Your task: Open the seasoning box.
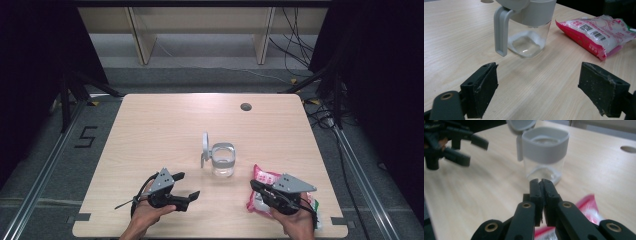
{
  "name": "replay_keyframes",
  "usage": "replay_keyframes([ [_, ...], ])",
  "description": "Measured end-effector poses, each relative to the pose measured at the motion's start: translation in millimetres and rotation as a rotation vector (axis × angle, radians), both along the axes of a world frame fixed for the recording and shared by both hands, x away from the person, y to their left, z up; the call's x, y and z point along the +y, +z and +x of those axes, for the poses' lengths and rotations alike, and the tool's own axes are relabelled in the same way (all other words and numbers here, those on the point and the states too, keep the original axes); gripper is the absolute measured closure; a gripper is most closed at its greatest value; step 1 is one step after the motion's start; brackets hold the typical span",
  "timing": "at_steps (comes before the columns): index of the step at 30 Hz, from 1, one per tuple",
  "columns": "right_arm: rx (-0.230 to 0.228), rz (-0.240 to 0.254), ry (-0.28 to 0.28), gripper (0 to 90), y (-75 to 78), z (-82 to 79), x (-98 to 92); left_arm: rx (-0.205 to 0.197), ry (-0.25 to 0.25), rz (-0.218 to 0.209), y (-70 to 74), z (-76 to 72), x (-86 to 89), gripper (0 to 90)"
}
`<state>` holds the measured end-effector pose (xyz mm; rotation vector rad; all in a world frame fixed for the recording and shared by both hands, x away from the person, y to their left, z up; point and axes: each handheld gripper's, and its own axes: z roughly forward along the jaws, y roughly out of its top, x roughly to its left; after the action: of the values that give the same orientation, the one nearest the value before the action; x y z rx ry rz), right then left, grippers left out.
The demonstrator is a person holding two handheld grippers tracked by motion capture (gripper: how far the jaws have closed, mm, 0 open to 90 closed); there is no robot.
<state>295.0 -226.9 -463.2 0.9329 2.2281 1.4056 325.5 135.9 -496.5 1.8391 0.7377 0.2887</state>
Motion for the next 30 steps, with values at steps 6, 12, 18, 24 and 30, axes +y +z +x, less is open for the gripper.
replay_keyframes([
  [6,0.003,-0.036,-0.013,88.1,-5.8,-23.0,-24.9,0.003,0.014,-0.004,-0.1,0.8,0.5,14.8],
  [12,0.062,-0.068,-0.012,88.1,-21.8,-39.0,-38.9,0.009,0.016,0.015,-0.2,1.0,0.8,14.8],
  [18,0.085,-0.124,0.007,88.1,-29.4,-46.6,-36.9,0.012,0.016,0.003,-1.6,1.9,-0.2,14.8],
  [24,0.11,-0.145,0.032,88.4,-33.6,-47.9,-31.4,0.018,0.012,-0.006,-1.0,2.3,1.0,14.9],
  [30,0.105,-0.194,0.048,88.6,-37.4,-46.8,-30.3,0.021,0.022,0.005,-1.6,2.9,2.3,14.9],
])
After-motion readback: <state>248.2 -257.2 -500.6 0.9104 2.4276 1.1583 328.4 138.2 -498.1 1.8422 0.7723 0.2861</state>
